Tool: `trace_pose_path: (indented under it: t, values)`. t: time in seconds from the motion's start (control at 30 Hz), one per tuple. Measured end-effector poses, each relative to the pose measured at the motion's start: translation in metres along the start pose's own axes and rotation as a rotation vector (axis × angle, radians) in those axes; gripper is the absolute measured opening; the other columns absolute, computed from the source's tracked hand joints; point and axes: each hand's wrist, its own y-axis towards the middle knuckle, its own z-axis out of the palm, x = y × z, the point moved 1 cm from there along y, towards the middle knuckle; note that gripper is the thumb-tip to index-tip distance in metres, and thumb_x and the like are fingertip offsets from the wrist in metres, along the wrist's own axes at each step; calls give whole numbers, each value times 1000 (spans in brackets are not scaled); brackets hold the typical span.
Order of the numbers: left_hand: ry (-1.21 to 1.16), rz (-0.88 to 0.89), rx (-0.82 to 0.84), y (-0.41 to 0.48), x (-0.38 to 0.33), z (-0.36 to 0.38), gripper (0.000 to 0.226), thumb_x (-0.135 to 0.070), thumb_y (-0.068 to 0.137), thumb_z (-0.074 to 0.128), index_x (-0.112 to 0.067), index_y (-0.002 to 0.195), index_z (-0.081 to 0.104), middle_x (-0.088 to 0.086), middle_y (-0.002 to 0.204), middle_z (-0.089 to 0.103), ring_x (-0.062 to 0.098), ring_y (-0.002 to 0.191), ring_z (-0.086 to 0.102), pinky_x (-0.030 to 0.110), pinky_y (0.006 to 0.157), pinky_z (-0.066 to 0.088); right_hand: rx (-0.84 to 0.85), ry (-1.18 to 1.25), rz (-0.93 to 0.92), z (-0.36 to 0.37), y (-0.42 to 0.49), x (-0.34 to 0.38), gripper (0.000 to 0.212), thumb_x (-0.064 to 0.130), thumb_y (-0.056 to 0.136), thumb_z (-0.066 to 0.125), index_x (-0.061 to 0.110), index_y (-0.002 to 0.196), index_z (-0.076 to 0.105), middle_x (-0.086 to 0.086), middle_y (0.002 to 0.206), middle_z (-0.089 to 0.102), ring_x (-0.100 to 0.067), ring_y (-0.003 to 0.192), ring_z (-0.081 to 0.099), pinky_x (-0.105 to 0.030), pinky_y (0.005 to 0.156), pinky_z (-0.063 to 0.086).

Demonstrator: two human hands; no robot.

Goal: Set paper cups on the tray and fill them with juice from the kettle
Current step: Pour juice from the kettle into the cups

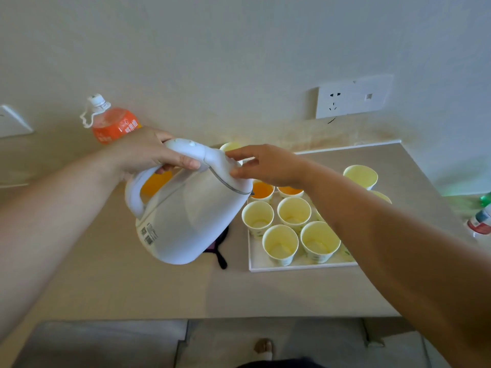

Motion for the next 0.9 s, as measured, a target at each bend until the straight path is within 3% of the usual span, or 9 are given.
trace_pose_path:
  t: [0.1, 0.23, 0.43, 0.6, 0.8, 0.9]
  values:
    - [26, -20, 7, -4, 3, 5, 58, -61, 30, 82, -17, 58, 57, 1, 52, 52, 18, 54, 46, 29, 59, 35, -5, 47, 9, 7, -1, -5, 50, 30, 88, 66, 29, 136, 51, 10, 118, 58, -10, 114, 56, -23, 100, 37]
    - [63, -35, 8, -7, 5, 10, 60, -63, 31, 78, -16, 62, 58, -2, 50, 54, 16, 53, 48, 29, 59, 37, 11, 91, 24, 16, 1, -14, 52, 27, 88, 67, 25, 137, 50, 4, 130, 58, -13, 117, 57, -30, 106, 37]
    - [78, -56, 0, -9, 4, 18, 64, -60, 32, 78, -12, 70, 62, -5, 47, 53, 15, 51, 48, 27, 56, 38, 23, 137, 48, 21, 1, -18, 52, 26, 88, 67, 27, 137, 50, 8, 130, 56, -10, 116, 55, -24, 100, 38]
    - [73, -82, -21, -9, 4, 20, 40, -39, 58, 89, -14, 69, 61, -6, 45, 52, 17, 54, 48, 27, 57, 37, 40, 166, 63, 23, -1, -20, 51, 27, 88, 66, 31, 136, 49, 13, 115, 56, -5, 106, 54, -26, 101, 39]
    - [70, -80, -24, -11, 2, 19, 31, -33, 64, 85, -16, 65, 60, -6, 44, 51, 16, 53, 47, 26, 54, 37, 42, 205, 56, 25, 0, -20, 52, 26, 88, 67, 30, 136, 49, 13, 112, 56, -5, 105, 54, -23, 97, 40]
    - [87, -83, -9, -13, 0, 17, 39, -40, 58, 87, -14, 68, 61, -7, 43, 52, 16, 53, 48, 26, 55, 38, 39, 231, 40, 25, 0, -20, 52, 24, 88, 67, 28, 137, 49, 14, 112, 55, -4, 104, 54, -22, 95, 40]
